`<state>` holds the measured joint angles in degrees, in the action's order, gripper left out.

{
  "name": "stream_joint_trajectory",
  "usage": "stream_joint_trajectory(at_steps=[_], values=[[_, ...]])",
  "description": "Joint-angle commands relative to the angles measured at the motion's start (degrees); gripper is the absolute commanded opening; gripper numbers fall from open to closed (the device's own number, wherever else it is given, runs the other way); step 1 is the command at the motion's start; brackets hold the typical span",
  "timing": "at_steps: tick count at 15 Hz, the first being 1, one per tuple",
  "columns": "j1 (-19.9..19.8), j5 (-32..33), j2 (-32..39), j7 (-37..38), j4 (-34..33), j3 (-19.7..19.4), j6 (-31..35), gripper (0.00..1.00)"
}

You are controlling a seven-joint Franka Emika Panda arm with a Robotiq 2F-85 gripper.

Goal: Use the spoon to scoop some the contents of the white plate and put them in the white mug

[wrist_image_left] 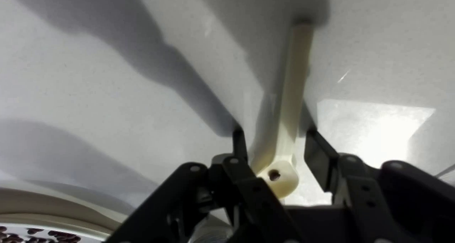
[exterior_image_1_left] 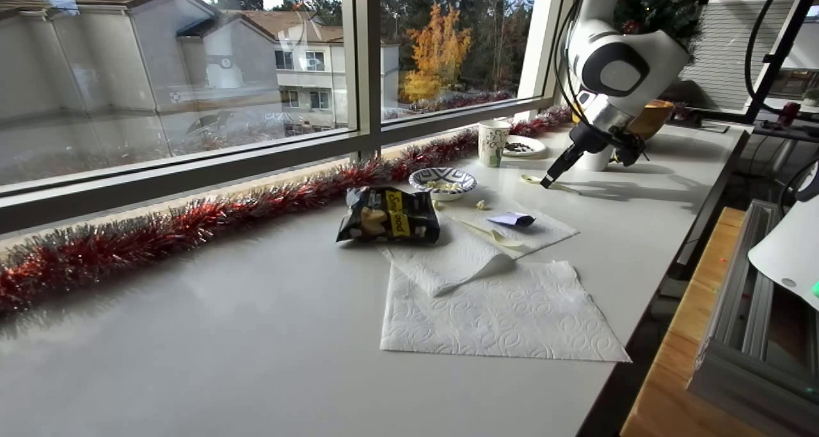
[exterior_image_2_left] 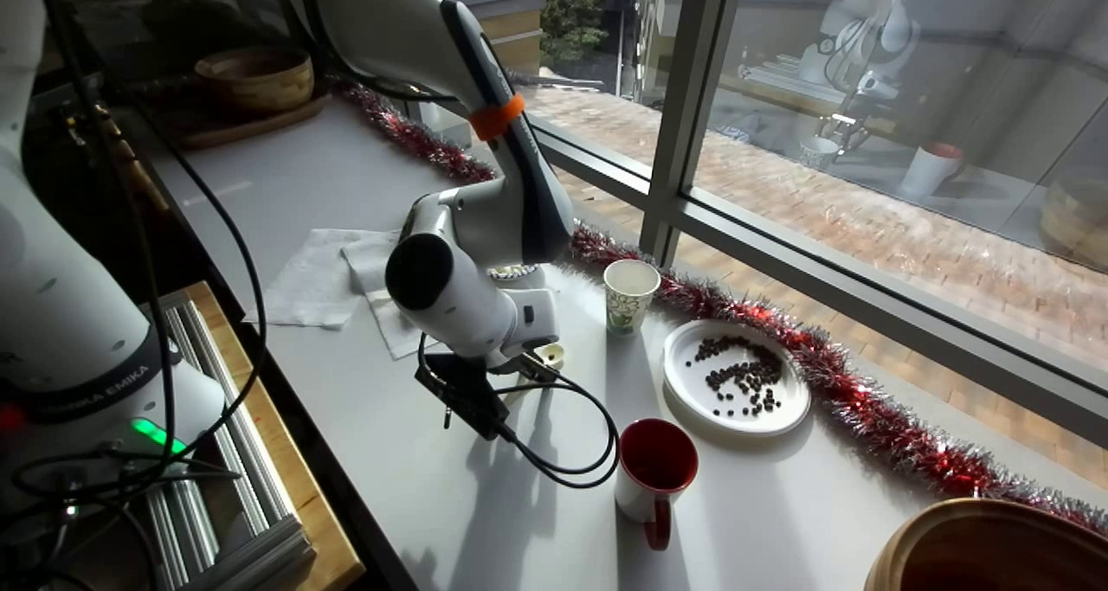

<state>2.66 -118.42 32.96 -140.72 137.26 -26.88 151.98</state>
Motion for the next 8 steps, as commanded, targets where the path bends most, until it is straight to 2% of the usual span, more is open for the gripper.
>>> stream_joint_trajectory(at_steps=[1,3,4,8], values=[[-2.0,-2.2,-2.0,-4.4,0.8,1.4,-0.9,0.16],[-2.2,-1.9,-2.2,-4.6,0.8,1.8,-0.7,0.02],[-2.3,-1.5,-2.2,-3.9,0.8,2.1,-0.1,0.00],[-2.8,3.3,-4.5,2.2,1.0,2.2,4.1,0.04]])
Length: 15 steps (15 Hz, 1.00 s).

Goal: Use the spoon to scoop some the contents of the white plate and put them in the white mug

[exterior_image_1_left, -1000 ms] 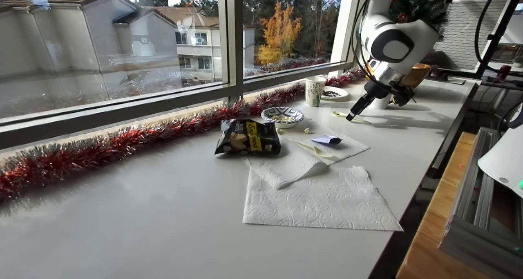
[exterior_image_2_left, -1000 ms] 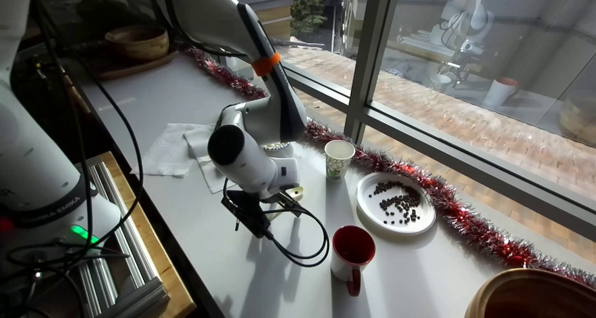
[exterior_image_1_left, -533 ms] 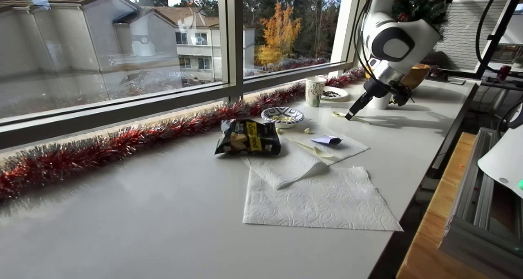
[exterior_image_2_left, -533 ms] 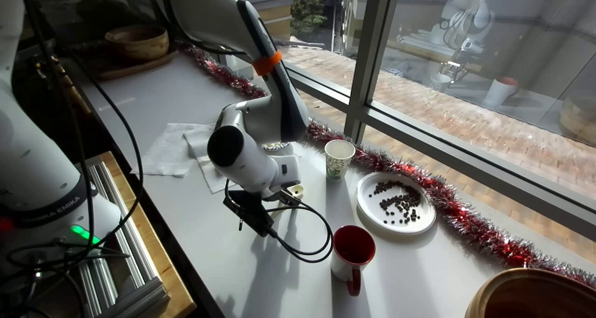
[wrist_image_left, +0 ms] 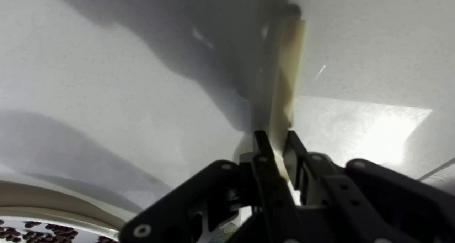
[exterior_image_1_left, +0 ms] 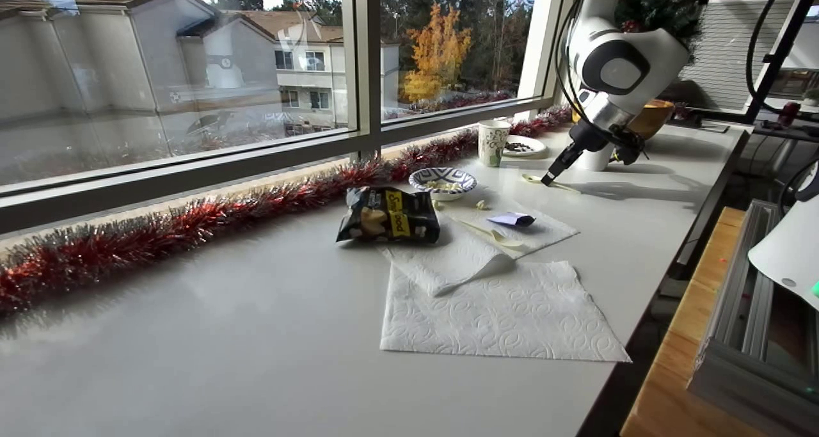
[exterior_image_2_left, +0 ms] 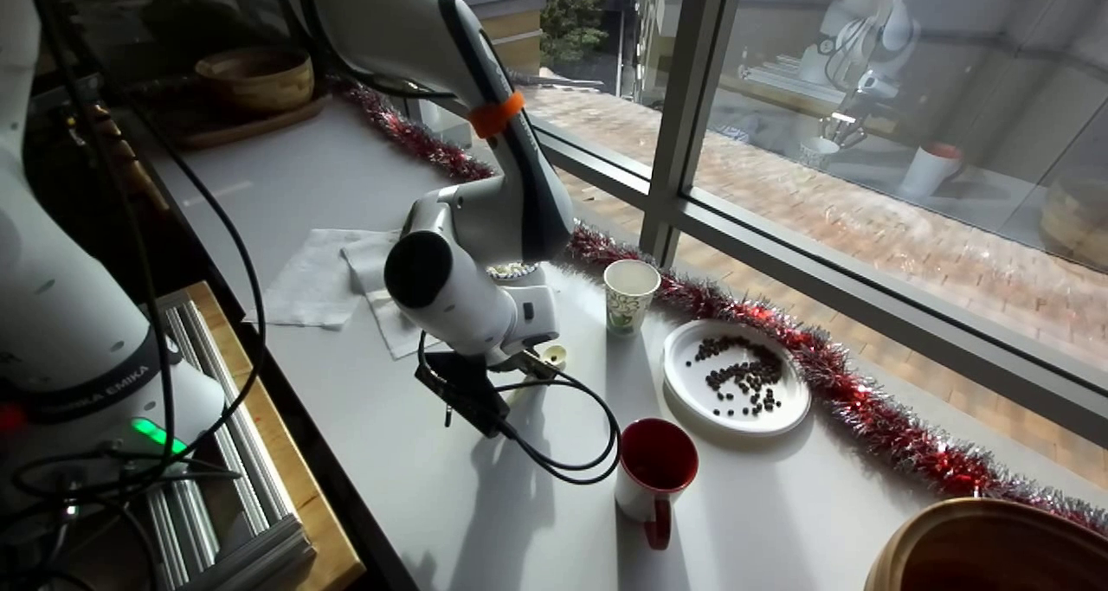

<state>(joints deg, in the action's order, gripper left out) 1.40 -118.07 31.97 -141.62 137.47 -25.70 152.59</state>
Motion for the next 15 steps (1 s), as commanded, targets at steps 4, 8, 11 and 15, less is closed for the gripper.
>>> stream_joint_trajectory(at_steps=[4,8,11,15], values=[[-2.9,16.4,-5.8,17.0,0.2,2.1,11.0,0.04],[-6.7,35.4,-3.4,35.5,-0.9,3.5,11.7,0.04],[-5.4,37.4,-3.3,37.6,-0.6,1.7,10.4,0.15],[-5.0,41.0,-0.9,42.3,-1.6,-0.5,8.6,0.15]])
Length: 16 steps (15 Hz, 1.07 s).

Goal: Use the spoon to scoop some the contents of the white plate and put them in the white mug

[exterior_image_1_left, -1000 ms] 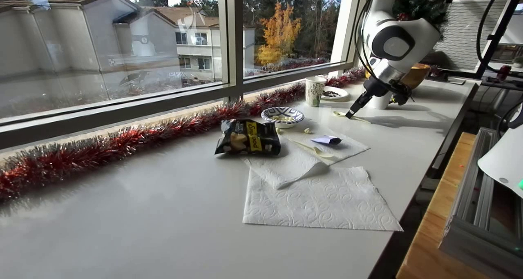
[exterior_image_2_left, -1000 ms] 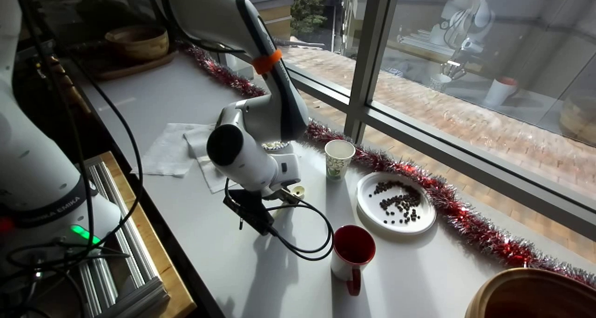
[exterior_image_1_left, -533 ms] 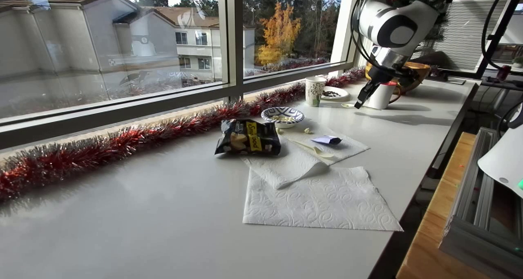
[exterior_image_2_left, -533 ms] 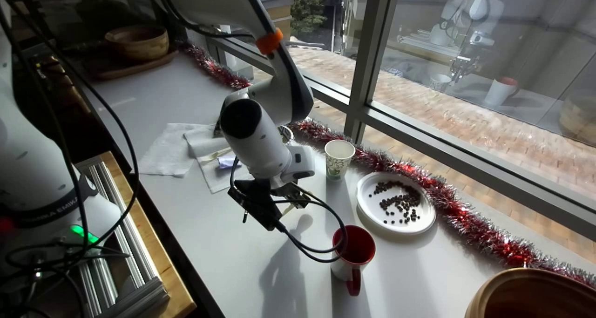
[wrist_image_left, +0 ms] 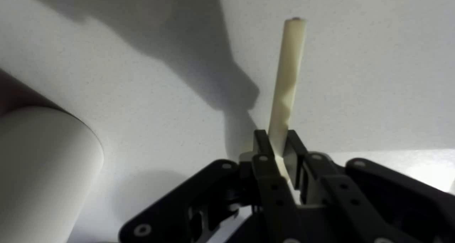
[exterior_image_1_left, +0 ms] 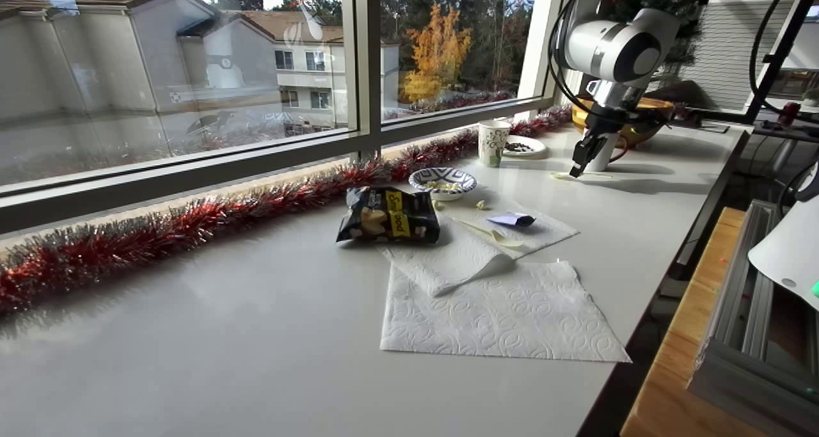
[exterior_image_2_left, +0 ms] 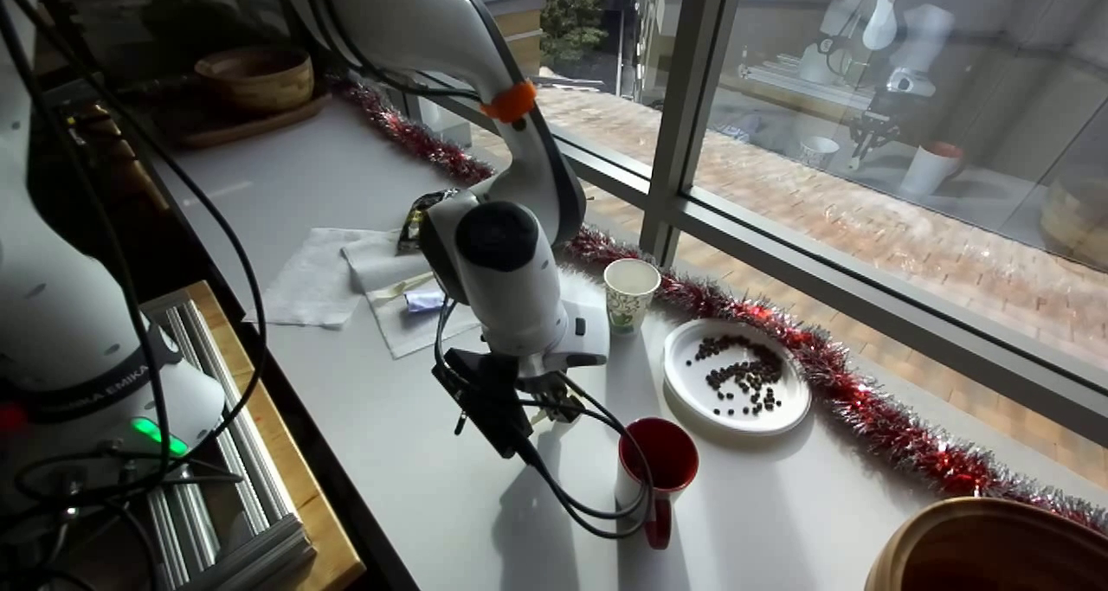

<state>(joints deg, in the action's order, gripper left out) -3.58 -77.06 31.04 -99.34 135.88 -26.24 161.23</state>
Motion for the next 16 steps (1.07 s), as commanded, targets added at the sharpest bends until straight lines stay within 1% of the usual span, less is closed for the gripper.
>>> stream_joint_trajectory(at_steps=[1,2,4,6,8,12,16], values=[[0.1,0.0,0.1,0.1,-0.1,0.0,0.0,0.15],[0.2,0.0,0.1,0.2,-0.1,0.0,0.0,0.04],[-0.7,-3.4,-0.4,-2.8,-1.6,1.0,0.8,0.04],[-0.8,-5.0,-1.5,-4.5,-2.6,1.1,1.4,0.04],[-0.6,-5.3,-2.3,-4.8,-3.6,0.4,1.4,0.04],[0.1,-0.5,-3.2,-0.6,-5.2,-1.8,-0.4,0.04],[2.4,8.1,-2.3,9.2,-7.6,-4.6,-1.3,0.04]])
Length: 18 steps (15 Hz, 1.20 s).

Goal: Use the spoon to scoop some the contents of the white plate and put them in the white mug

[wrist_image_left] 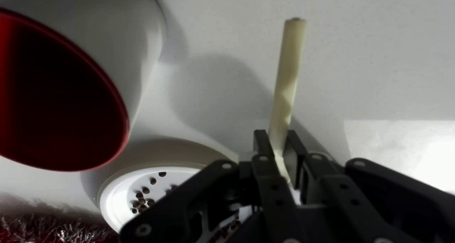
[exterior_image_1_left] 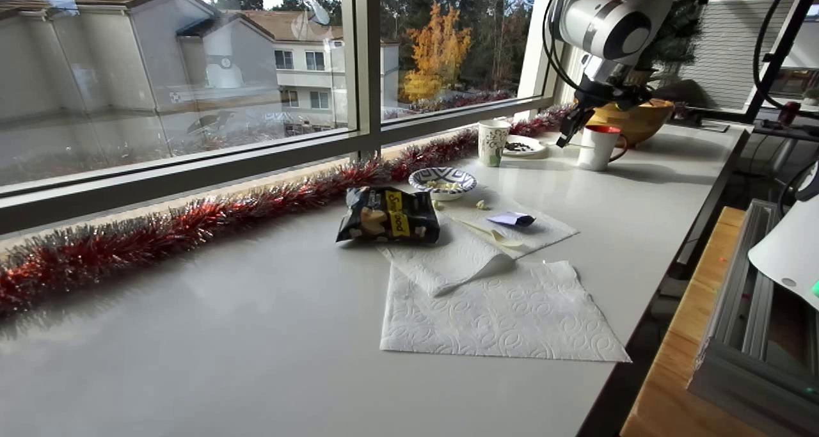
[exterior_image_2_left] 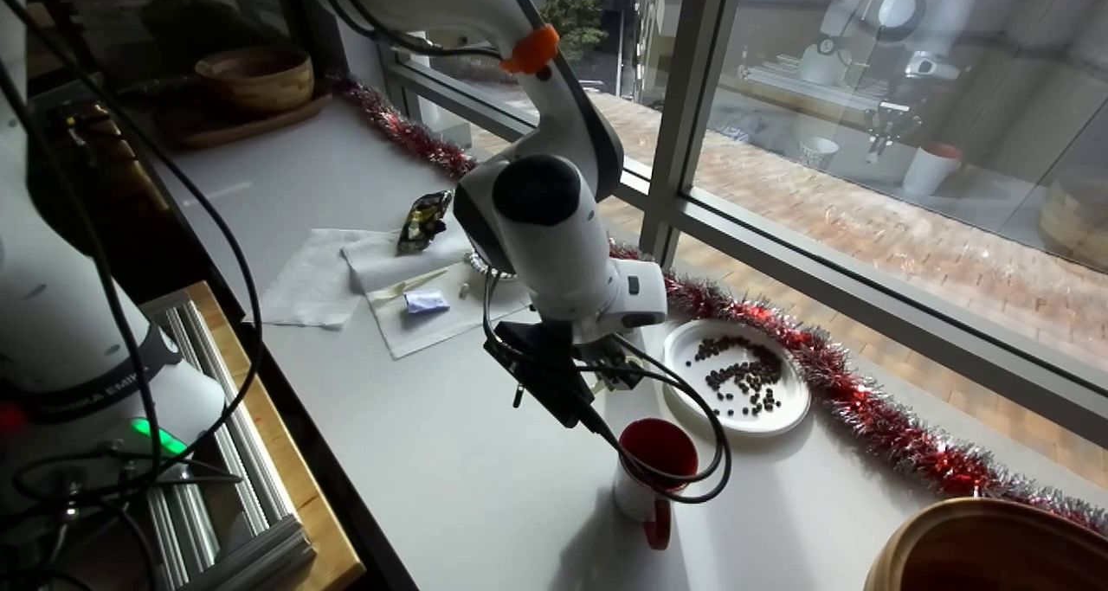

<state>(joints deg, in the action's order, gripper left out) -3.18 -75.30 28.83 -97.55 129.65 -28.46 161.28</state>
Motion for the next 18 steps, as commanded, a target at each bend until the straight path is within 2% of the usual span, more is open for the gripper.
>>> stream_joint_trajectory(at_steps=[1,3,4,6,7,9,12,13,14,16,18], values=[[-2.8,13.4,-1.2,13.1,-1.8,2.3,0.3,0.04],[-3.8,21.9,-0.7,21.8,-3.8,2.6,-0.9,0.04],[1.7,22.7,1.1,24.7,-5.5,-3.6,-4.6,0.04],[2.3,28.1,2.2,31.6,-8.9,-5.7,-8.7,0.04],[-3.5,35.3,0.9,37.2,-10.1,-0.4,-8.4,0.04],[-6.0,43.8,1.4,45.7,-13.8,0.9,-11.9,0.04],[-13.0,54.7,2.4,55.8,-19.8,7.0,-18.9,0.04],[-16.2,54.6,3.1,56.1,-21.8,10.4,-21.0,0.04],[-16.3,56.3,-0.2,55.8,-16.6,11.3,-15.8,0.15],[-18.9,56.4,0.9,56.4,-19.2,13.6,-18.4,0.15],[-19.4,56.5,1.6,56.5,-20.0,14.0,-18.7,0.15]])
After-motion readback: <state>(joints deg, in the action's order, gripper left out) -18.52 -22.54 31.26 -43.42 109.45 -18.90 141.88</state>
